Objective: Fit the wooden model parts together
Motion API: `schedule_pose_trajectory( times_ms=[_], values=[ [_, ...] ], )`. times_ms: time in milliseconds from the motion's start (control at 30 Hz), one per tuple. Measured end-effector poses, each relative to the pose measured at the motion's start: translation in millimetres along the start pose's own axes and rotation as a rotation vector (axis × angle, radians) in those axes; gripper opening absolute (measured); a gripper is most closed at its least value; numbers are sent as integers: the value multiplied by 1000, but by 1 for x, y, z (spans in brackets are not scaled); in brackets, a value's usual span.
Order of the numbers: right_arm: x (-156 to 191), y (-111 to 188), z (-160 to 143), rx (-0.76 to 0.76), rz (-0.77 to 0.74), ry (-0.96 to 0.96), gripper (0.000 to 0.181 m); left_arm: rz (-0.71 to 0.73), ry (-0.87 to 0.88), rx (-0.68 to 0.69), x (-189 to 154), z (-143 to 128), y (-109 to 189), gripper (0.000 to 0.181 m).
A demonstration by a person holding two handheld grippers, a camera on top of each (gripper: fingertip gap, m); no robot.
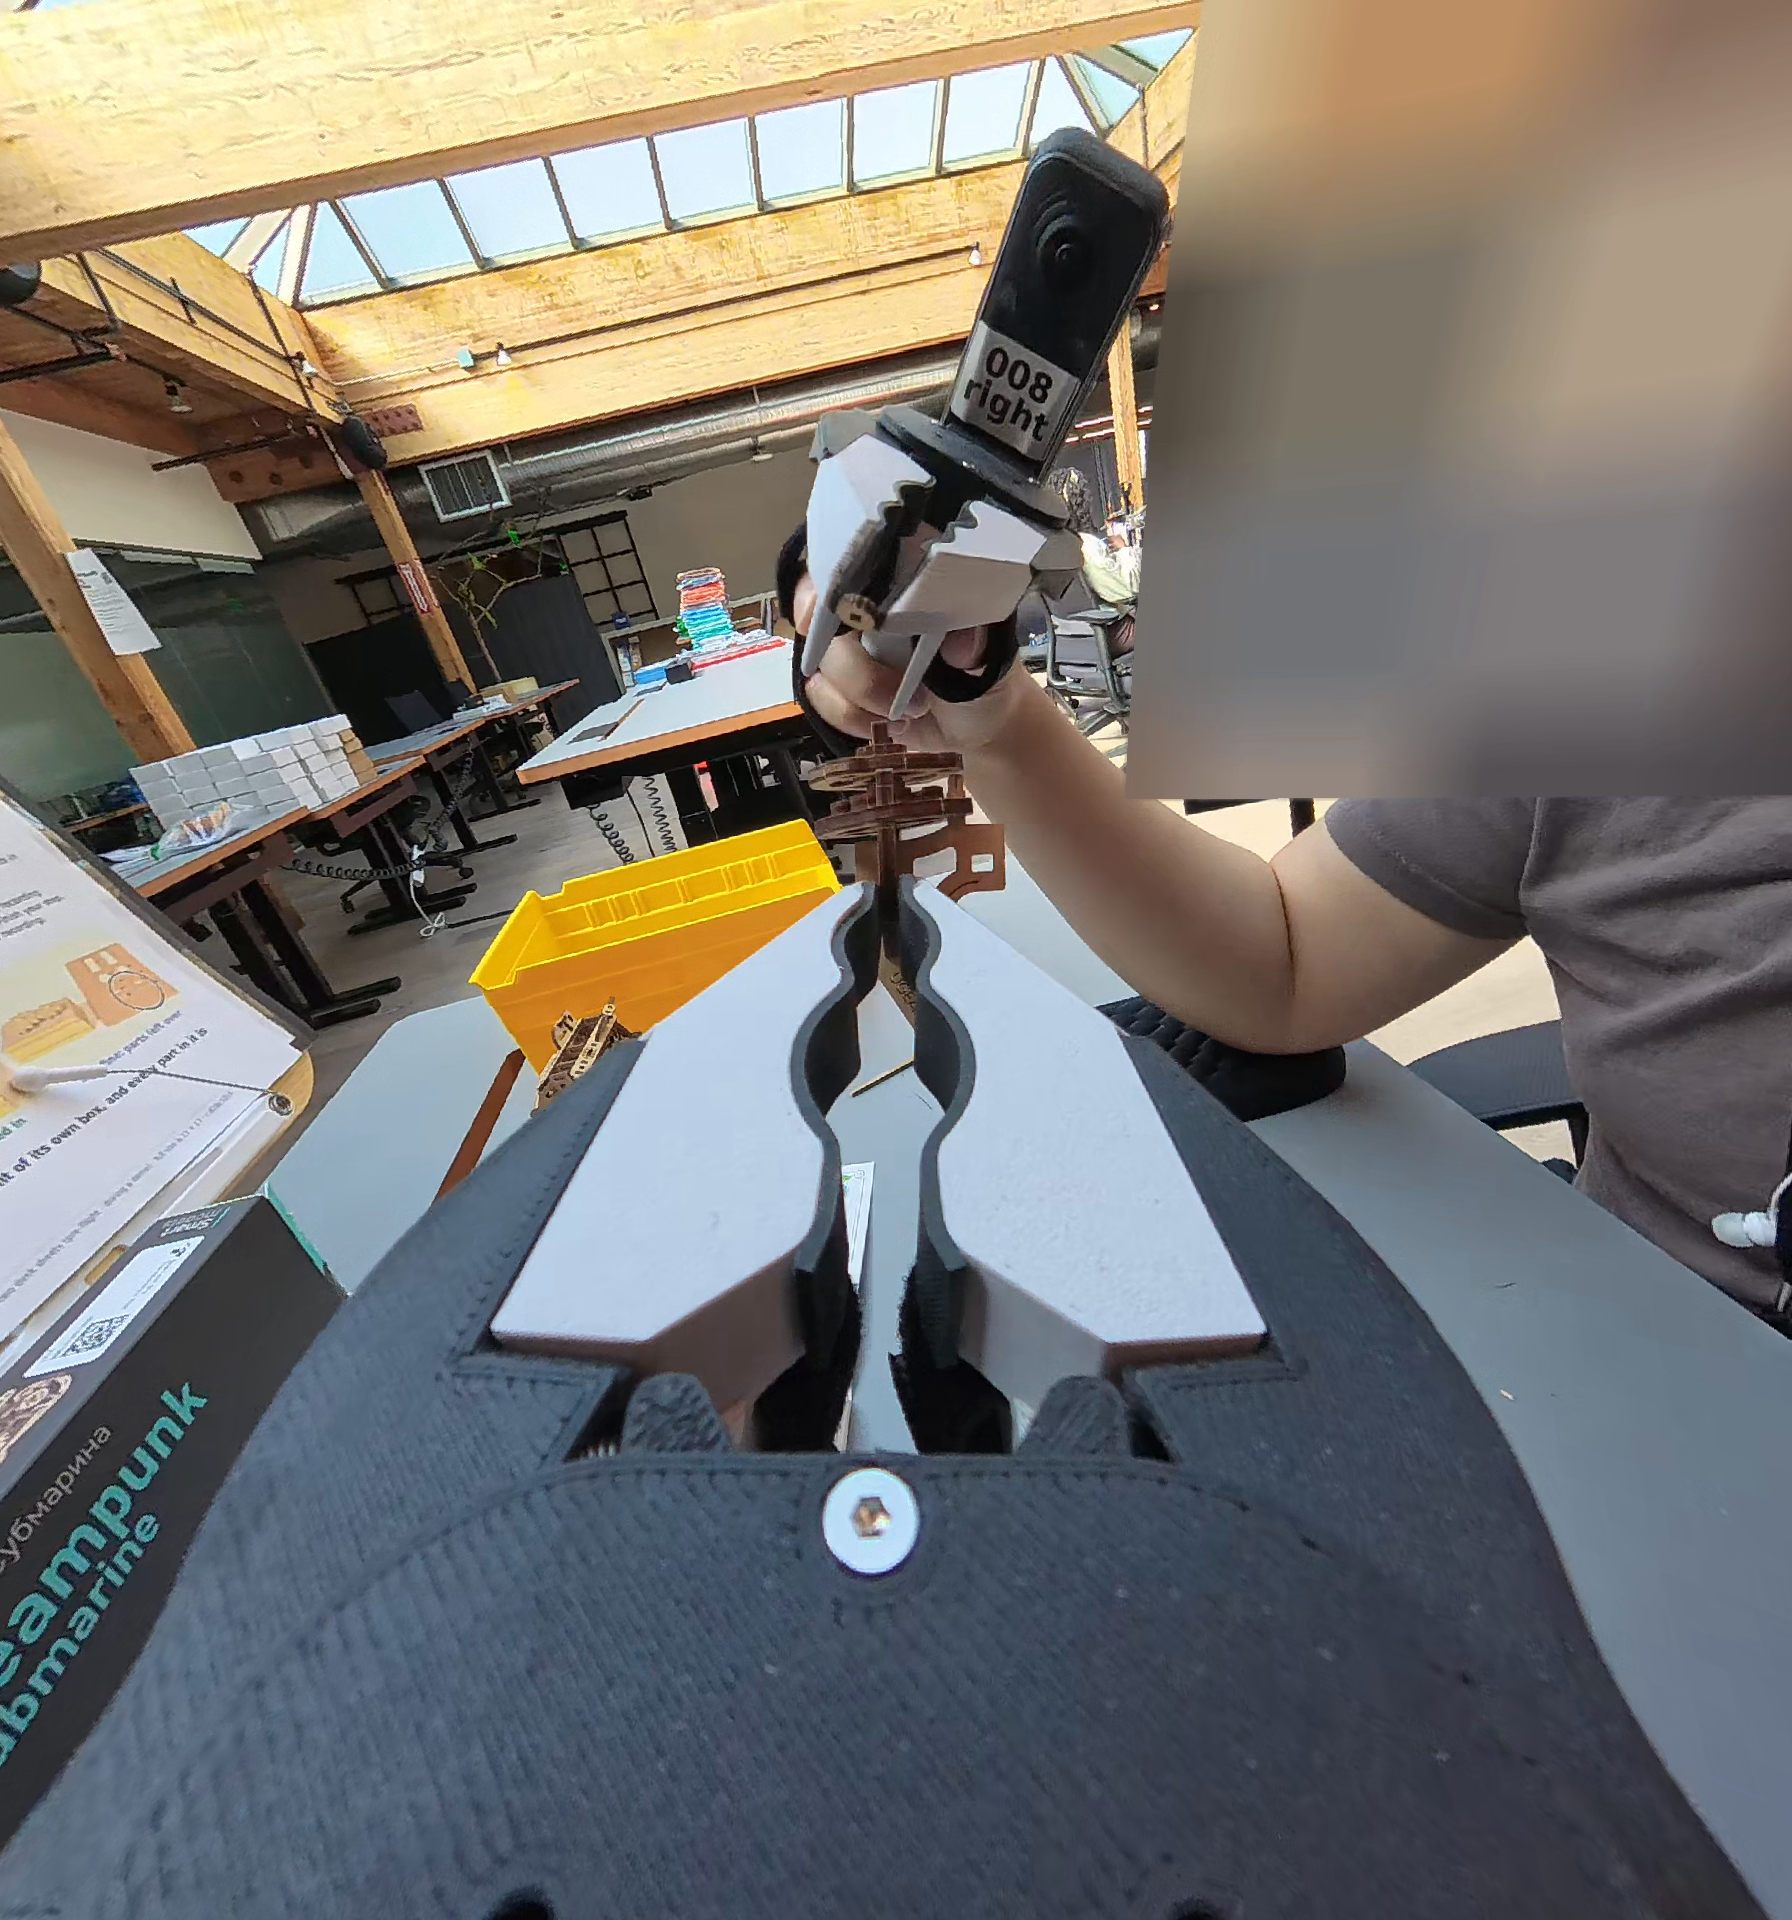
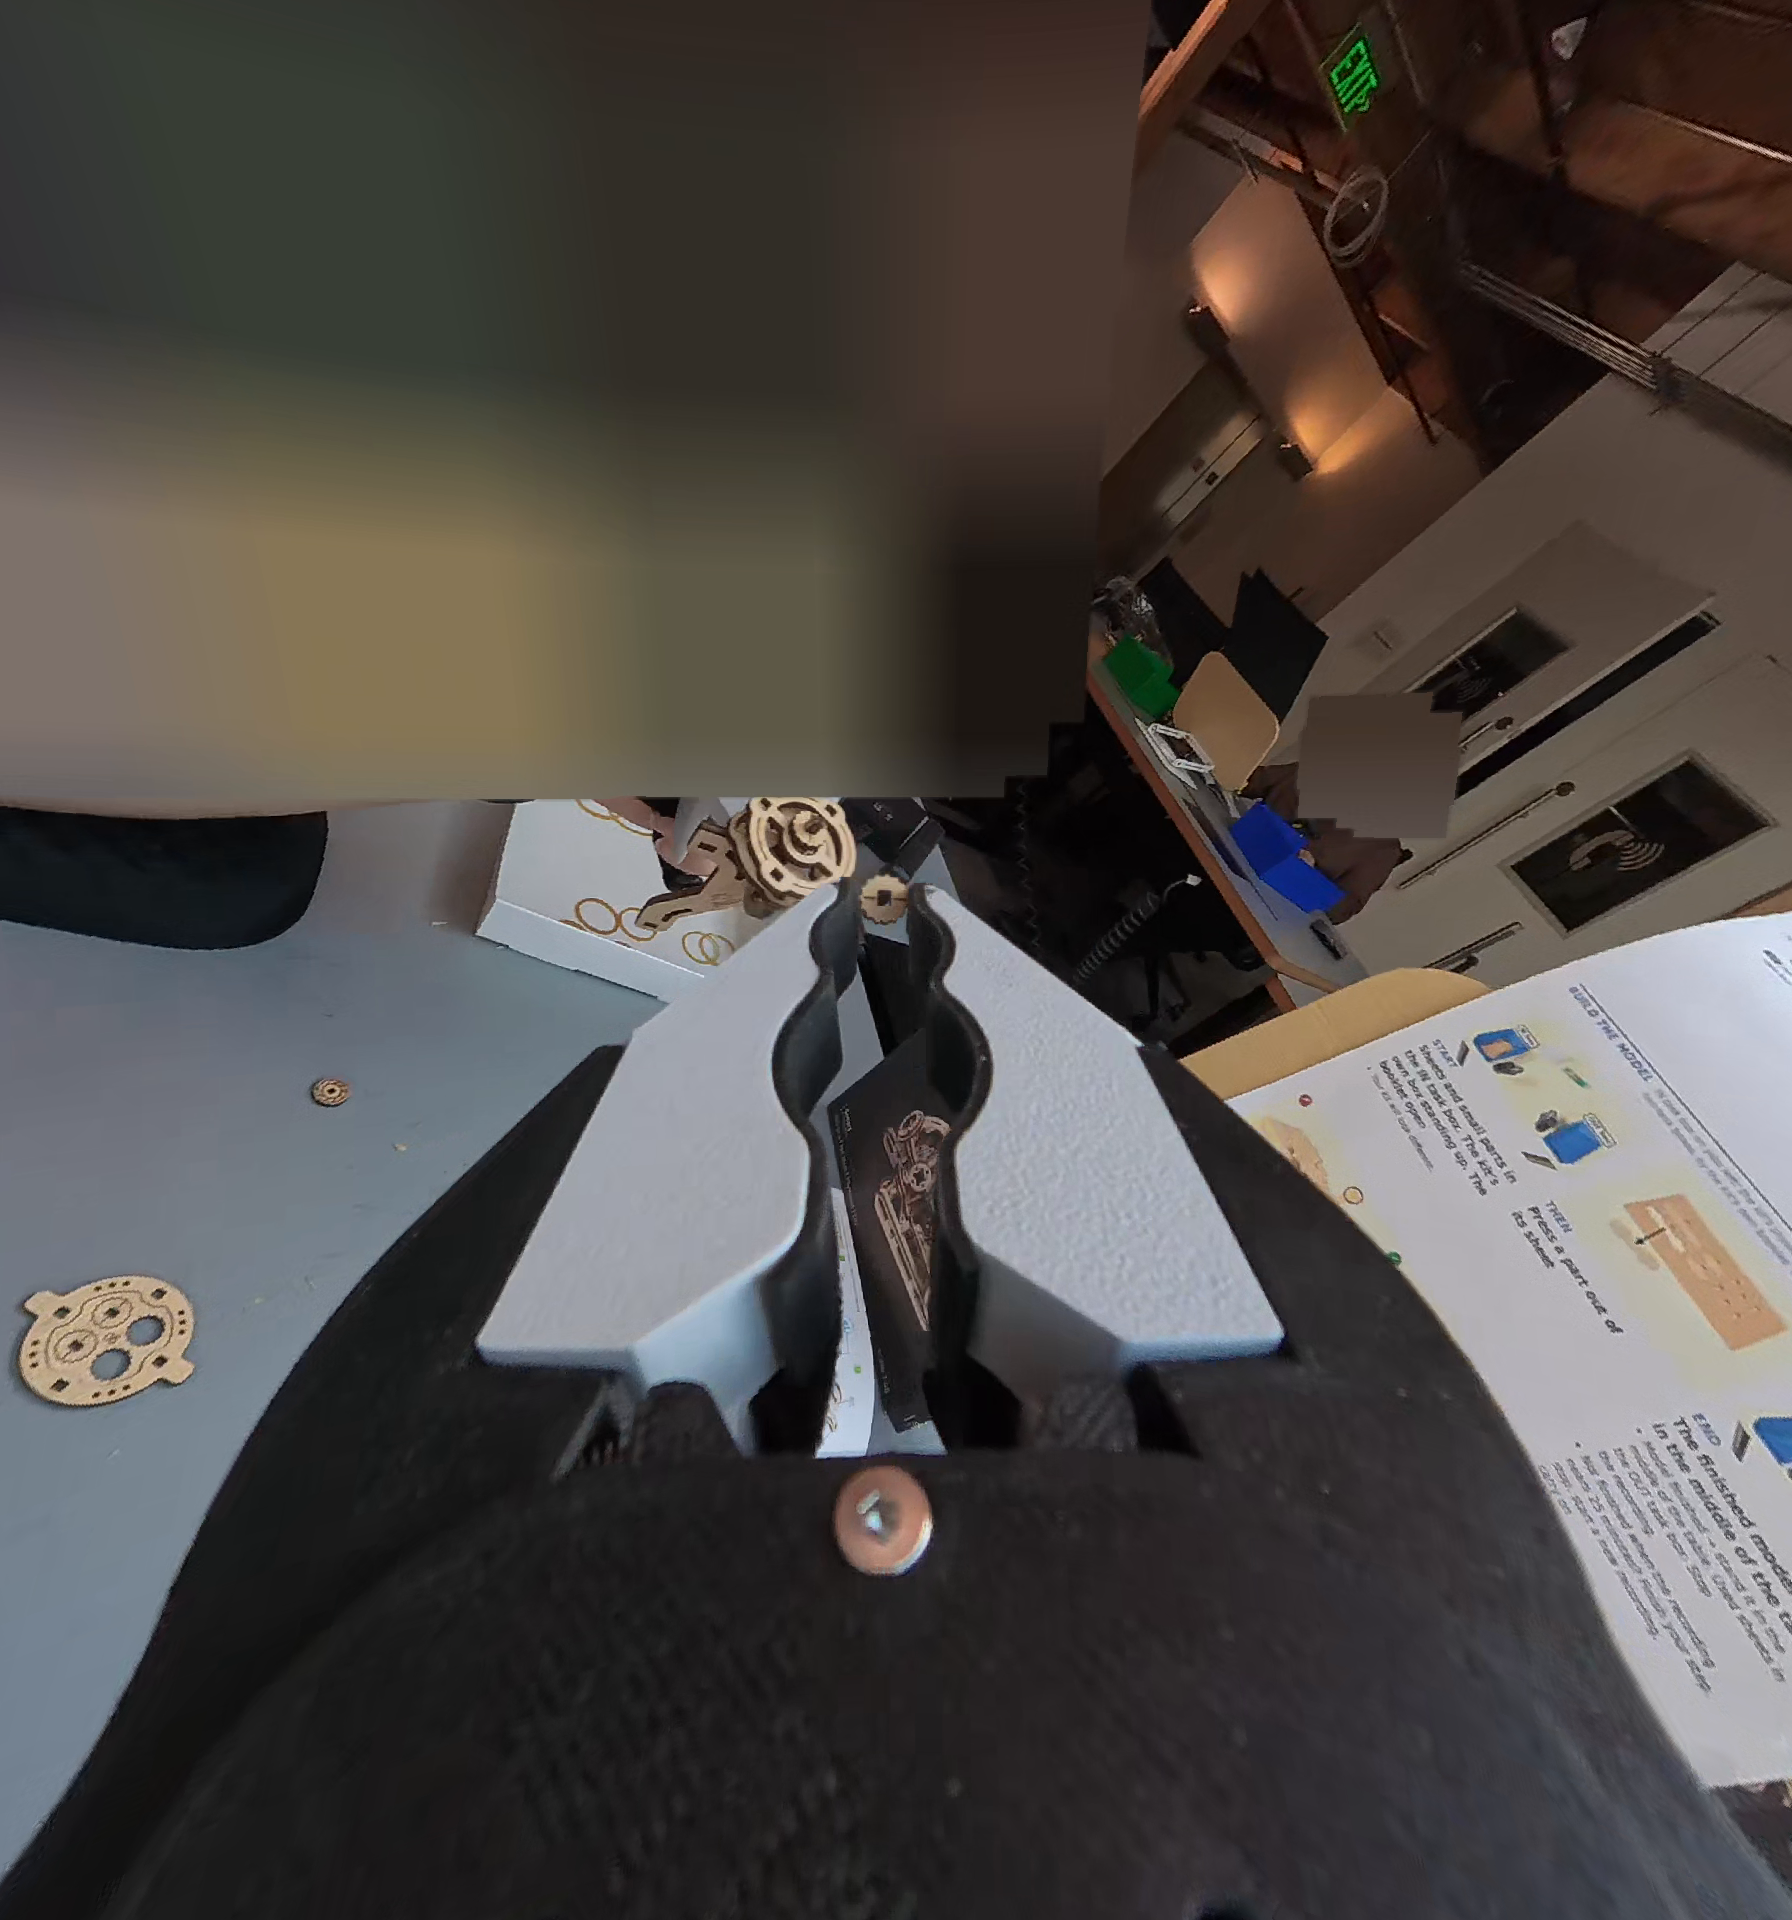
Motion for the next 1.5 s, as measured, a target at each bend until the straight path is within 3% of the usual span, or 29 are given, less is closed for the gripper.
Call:
schedule_pose_trajectory(
  times_ms=[500, 1500],
  values=[
    [-4, 4, -47, -66, 117, -120, 8, -88, 53, 96, -7, -7, 15, 1],
    [4, 2, -43, -86, 169, -115, 8, -169, 51, 139, -18, -9, 14, 0]
  ],
)
Point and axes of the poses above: each gripper's, where its closed fingertips meet, y back along the fingers, z out of its top, x = y × z across the jaws, the point moved 7 cm from there along y, back along the fingers, and after that the axes turned 11 degrees about -x, right-handed, at the moved point
